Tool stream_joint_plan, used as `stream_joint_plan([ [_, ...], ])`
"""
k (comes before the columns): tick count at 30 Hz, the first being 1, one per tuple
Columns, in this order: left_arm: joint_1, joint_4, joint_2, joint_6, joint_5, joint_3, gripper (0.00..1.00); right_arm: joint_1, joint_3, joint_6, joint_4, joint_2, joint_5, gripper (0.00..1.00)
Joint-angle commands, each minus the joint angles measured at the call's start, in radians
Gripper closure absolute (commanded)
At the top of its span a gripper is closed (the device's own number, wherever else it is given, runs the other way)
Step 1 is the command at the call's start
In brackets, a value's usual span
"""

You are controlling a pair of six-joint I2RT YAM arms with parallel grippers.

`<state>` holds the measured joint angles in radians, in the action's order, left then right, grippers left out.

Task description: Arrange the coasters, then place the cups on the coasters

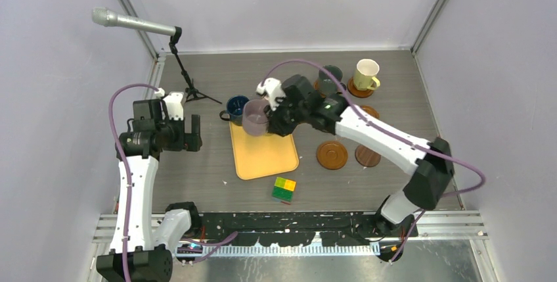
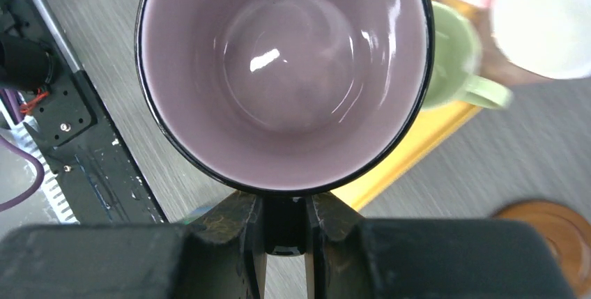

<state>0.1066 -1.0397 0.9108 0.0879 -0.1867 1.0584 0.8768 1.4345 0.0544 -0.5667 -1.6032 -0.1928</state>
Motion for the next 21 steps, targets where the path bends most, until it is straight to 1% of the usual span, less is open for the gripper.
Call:
stream_joint_plan([
  [1,-0.002,0.039,0.004,-0.004,-0.036,0.023,0.0,-0.14,0.005,0.037,-0.007,0.148,-0.072,1.0],
  [4,-0.002,0.043,0.015,-0.006,-0.044,0.024,0.0,-0.241,-0.004,0.063,-0.059,0.21,-0.083,1.0],
  [8,-0.002,0.046,0.023,-0.009,-0.055,0.025,0.0,-0.389,-0.082,0.1,-0.074,0.283,-0.072,1.0],
  [12,-0.002,0.05,0.028,-0.014,-0.06,0.025,0.0,-0.567,-0.21,0.106,-0.03,0.32,-0.134,1.0],
  [14,-0.001,0.051,0.035,-0.018,-0.06,0.027,0.0,-0.626,-0.282,0.106,0.029,0.334,-0.146,1.0],
  [16,-0.001,0.052,0.039,-0.023,-0.059,0.03,0.0,-0.644,-0.336,0.106,0.064,0.335,-0.159,1.0],
  [21,-0.001,0.053,0.04,-0.028,-0.06,0.026,0.0,-0.646,-0.46,0.084,0.22,0.317,-0.114,1.0],
])
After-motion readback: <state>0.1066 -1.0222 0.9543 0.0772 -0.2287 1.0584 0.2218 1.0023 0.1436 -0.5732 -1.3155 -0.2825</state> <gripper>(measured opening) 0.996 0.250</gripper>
